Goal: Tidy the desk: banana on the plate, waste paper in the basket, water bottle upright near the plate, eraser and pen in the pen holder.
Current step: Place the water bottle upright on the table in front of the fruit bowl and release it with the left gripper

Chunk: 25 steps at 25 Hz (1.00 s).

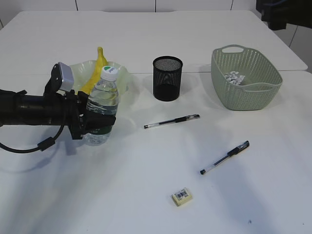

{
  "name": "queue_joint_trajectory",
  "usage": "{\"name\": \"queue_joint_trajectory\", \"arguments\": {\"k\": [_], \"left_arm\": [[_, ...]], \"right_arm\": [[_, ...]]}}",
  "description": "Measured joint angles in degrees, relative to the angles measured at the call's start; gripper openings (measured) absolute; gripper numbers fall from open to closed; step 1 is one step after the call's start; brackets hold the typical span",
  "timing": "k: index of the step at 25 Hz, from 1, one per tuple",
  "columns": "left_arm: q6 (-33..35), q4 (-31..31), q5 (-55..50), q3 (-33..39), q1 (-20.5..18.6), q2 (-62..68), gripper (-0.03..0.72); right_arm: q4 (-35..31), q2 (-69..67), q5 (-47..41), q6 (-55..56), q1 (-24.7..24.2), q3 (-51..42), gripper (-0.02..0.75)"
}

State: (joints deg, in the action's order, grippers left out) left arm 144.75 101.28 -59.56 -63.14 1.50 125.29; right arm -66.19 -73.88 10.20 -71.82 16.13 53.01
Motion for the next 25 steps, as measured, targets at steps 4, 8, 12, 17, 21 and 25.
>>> {"name": "queue_joint_trajectory", "arguments": {"k": [4, 8, 12, 17, 21, 25], "left_arm": [[-0.1, 0.0, 0.0, 0.0, 0.0, 0.0, 0.388], [-0.4, 0.0, 0.0, 0.0, 0.0, 0.0, 0.39], [-0.8, 0.0, 0.0, 0.0, 0.0, 0.0, 0.399], [-0.9, 0.0, 0.0, 0.0, 0.0, 0.0, 0.4], [-0.9, 0.0, 0.0, 0.0, 0.0, 0.0, 0.4], [-1.0, 0.0, 0.0, 0.0, 0.0, 0.0, 0.4]], "right_arm": [[0.0, 0.0, 0.0, -0.1, 0.0, 0.0, 0.586], [0.0, 0.0, 0.3, -0.1, 0.0, 0.0, 0.587], [0.0, 0.0, 0.3, -0.1, 0.0, 0.0, 0.587], [0.0, 0.0, 0.3, -0.1, 0.0, 0.0, 0.586], [0.0, 0.0, 0.3, -0.2, 0.0, 0.0, 0.586], [0.0, 0.0, 0.7, -0.2, 0.0, 0.0, 0.587]]}}
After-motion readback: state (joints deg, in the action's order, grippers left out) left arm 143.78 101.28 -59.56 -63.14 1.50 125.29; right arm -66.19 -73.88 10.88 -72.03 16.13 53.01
